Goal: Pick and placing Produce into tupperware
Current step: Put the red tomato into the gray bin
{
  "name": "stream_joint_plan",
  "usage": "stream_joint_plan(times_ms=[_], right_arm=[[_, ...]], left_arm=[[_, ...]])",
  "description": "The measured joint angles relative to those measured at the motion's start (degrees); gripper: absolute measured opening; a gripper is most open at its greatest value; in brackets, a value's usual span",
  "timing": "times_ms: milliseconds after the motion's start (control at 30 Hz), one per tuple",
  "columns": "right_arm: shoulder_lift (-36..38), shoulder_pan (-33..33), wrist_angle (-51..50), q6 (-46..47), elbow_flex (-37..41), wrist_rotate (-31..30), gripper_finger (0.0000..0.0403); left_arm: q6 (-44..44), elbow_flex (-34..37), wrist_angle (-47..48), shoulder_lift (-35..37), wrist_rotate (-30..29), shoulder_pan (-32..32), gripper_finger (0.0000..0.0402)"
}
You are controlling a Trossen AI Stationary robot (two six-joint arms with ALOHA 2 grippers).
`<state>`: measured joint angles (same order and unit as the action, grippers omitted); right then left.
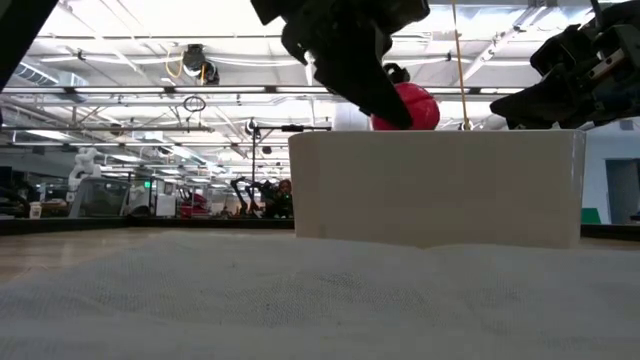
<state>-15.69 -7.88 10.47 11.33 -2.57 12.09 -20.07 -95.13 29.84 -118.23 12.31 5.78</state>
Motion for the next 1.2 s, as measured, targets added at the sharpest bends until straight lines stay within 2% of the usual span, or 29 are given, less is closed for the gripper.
stream_joint_plan(times_ms=[433, 800, 967, 1200], right_arm=[[-0.01, 0.0, 0.01, -0.09, 0.0, -0.01, 0.0], [-0.01, 0.0, -0.01, -0.07, 0.0, -0.01, 0.0], [-0.01, 0.0, 0.01, -0.1, 0.0, -0.01, 0.0], [-0.01, 0.0, 0.0, -0.17, 0.0, 0.01, 0.0]], left_arm=[[-2.24, 0.0, -2.8, -0.09, 7.66, -3.72, 0.0271], [-7.93, 0.0, -2.29, -0.09, 9.92, -4.22, 0.0271], [-2.18, 0.0, -2.19, -0.05, 15.28, -4.57, 0.0271], [0.74, 0.04, 0.51, -0.75, 15.73, -3.67, 0.0271]])
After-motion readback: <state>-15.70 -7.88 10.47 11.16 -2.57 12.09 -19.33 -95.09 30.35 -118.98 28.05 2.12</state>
